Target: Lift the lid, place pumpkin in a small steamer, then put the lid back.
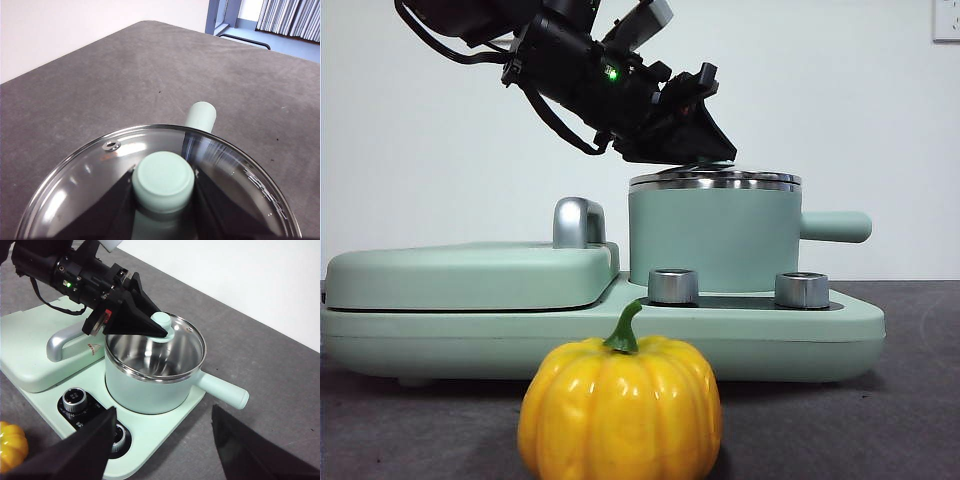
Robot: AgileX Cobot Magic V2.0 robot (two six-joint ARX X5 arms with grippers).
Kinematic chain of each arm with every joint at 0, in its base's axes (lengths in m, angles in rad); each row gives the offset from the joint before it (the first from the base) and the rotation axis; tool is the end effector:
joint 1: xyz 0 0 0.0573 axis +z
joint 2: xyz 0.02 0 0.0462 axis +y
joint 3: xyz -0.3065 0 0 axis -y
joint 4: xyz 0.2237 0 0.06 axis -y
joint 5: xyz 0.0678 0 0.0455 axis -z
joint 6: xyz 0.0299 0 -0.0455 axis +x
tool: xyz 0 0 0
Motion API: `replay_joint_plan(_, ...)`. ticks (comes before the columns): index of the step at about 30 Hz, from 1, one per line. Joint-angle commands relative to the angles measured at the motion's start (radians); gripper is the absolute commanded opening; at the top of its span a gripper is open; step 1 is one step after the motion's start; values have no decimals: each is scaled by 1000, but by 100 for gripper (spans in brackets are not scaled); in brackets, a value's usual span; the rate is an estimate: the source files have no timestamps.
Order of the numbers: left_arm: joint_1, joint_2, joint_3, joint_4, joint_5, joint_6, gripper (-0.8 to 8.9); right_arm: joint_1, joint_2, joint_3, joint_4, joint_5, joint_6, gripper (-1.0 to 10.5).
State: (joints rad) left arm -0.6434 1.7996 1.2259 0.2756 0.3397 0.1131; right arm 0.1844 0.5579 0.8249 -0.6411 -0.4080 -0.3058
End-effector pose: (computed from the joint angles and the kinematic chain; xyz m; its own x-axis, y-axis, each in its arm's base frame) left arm 0.3154 -0.2490 0.3028 0.5212 -0.8073 -0.2769 0.8417 0.5398 0.0106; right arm 0.0456 0.0206 0.3479 0.7672 0.5467 -0.3354 -0.6149 0.7757 -0.1420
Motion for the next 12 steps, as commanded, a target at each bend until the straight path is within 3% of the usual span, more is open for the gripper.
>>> replay_joint_plan(1,-5,21,22,8,-4,-5,7,5,3,18,4,1,17,303)
replay_joint_plan(12,-5,-2,25,45,-43,29,7,5,3,18,4,1,18,302)
